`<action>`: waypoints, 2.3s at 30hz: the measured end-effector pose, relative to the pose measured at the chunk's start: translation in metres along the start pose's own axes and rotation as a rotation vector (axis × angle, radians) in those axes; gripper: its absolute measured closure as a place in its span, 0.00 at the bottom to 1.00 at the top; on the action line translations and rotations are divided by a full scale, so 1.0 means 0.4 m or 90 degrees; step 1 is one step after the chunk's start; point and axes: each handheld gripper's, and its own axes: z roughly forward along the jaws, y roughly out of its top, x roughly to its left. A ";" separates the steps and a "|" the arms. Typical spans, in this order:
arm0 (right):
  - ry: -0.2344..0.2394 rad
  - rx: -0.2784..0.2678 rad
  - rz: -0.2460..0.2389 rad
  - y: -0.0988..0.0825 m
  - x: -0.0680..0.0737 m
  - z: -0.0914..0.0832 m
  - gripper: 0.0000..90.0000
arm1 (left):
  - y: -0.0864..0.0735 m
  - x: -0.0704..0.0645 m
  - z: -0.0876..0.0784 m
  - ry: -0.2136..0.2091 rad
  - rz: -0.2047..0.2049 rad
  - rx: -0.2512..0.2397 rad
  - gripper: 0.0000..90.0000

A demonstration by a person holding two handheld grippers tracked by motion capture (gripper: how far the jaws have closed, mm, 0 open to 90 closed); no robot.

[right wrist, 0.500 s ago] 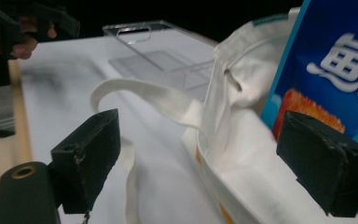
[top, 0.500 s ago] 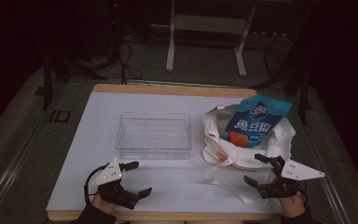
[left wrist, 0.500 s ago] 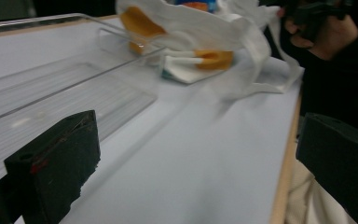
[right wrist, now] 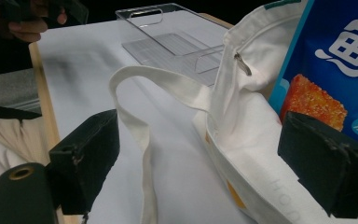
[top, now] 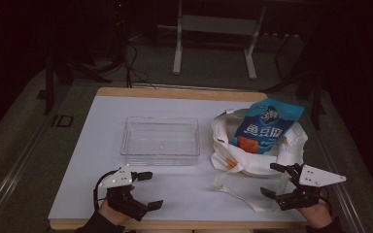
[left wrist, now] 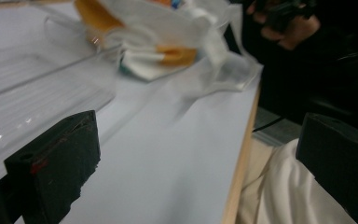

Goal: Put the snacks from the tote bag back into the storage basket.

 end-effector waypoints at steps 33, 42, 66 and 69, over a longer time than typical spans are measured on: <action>-0.029 -0.063 -0.057 0.106 -0.043 -0.051 0.17 | 0.227 0.014 0.173 -0.038 0.111 0.006 0.00; -0.055 -0.059 -0.055 0.114 -0.076 -0.070 0.17 | 0.283 0.020 0.250 -0.047 0.128 0.004 0.00; -0.101 -0.028 -0.022 0.097 -0.173 -0.103 0.18 | 0.397 0.060 0.438 -0.052 0.157 0.022 0.00; -0.097 -0.025 -0.016 0.097 -0.188 -0.100 0.22 | 0.406 0.069 0.465 -0.051 0.156 0.030 0.00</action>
